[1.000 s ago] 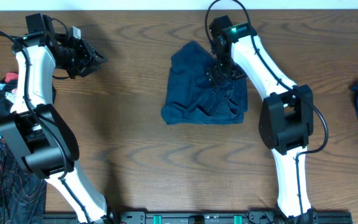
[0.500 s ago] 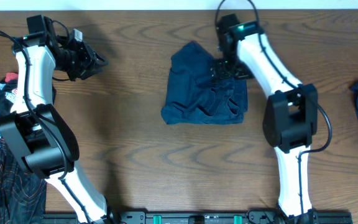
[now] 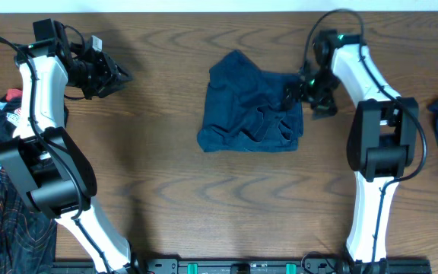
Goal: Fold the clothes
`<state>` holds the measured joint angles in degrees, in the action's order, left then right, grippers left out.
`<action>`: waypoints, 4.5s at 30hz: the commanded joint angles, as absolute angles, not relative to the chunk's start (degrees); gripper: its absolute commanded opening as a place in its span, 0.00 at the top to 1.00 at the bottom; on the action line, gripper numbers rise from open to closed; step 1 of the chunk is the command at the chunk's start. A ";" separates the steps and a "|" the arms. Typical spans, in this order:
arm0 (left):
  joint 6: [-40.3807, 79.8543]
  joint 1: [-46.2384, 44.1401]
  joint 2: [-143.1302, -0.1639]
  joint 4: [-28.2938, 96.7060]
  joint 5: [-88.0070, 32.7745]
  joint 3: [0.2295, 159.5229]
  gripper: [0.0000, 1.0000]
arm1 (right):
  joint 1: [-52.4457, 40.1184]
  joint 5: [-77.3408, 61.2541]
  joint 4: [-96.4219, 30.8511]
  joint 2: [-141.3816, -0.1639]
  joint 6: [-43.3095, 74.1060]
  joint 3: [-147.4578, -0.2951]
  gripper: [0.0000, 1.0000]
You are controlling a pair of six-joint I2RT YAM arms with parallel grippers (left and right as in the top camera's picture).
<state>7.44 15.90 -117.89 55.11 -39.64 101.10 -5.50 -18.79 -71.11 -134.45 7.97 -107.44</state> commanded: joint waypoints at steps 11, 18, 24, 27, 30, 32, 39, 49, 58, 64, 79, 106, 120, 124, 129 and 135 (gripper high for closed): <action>6.44 15.84 -118.19 56.07 -39.57 101.16 0.65 | -9.15 -35.07 -52.64 -133.51 9.43 -93.08 0.01; 6.44 15.84 -118.19 56.75 -39.57 101.16 0.65 | -9.82 -36.99 -49.74 -133.51 11.25 -93.08 0.01; 6.42 15.84 -118.19 57.21 -39.57 101.16 0.65 | -10.44 -43.11 -47.27 -133.51 11.70 -93.06 0.01; 6.04 15.55 -118.19 57.60 -39.57 101.16 0.65 | -11.49 -47.40 -45.01 -133.51 11.79 -93.06 0.01; 4.89 14.70 -118.19 57.91 -39.27 101.14 0.65 | -12.62 -47.37 -44.10 -133.51 13.89 -93.06 0.01; 4.86 13.82 -118.19 58.43 -37.76 101.14 0.65 | -13.23 -47.35 -43.42 -133.51 14.37 -93.06 0.01; 4.19 7.55 -118.83 59.99 -27.44 100.14 0.65 | -13.67 -47.20 -42.44 -133.51 15.49 -93.06 0.01; 5.28 0.23 -124.70 57.49 -21.19 92.82 0.69 | -13.15 -48.34 -42.70 -133.51 15.62 -93.06 0.01; 6.74 -0.10 -129.95 55.81 -19.44 92.68 0.69 | -13.15 -51.05 -42.63 -133.51 14.48 -93.06 0.01; 6.68 -5.48 -129.95 55.57 -19.35 92.68 0.69 | -13.67 -51.07 -41.28 -133.51 14.87 -93.06 0.01; 7.64 -14.76 -129.95 54.72 -15.99 92.68 0.69 | -15.51 -51.07 -38.30 -133.51 17.37 -93.06 0.01; 7.55 -14.81 -129.95 54.57 -15.94 92.68 0.68 | -9.78 -60.18 -34.68 -133.25 17.78 -93.10 0.01; 7.53 -14.83 -129.95 55.22 -15.92 92.68 0.68 | -14.79 -55.05 -31.48 -133.25 23.16 -93.10 0.01; 7.49 -14.83 -129.95 55.51 -15.92 92.68 0.68 | -16.51 -52.18 -31.68 -133.25 24.01 -93.10 0.07; 7.29 -14.81 -129.95 56.07 -15.92 92.68 0.68 | -17.54 -45.67 -33.23 -133.25 26.15 -93.10 0.99; 7.22 -14.81 -129.95 56.51 -15.73 92.68 0.58 | -17.37 -41.15 -33.52 -133.10 23.53 -93.19 0.99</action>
<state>7.33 -13.96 -127.02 56.14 -16.01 93.91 -16.32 -43.55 -33.85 -132.29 24.77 -93.54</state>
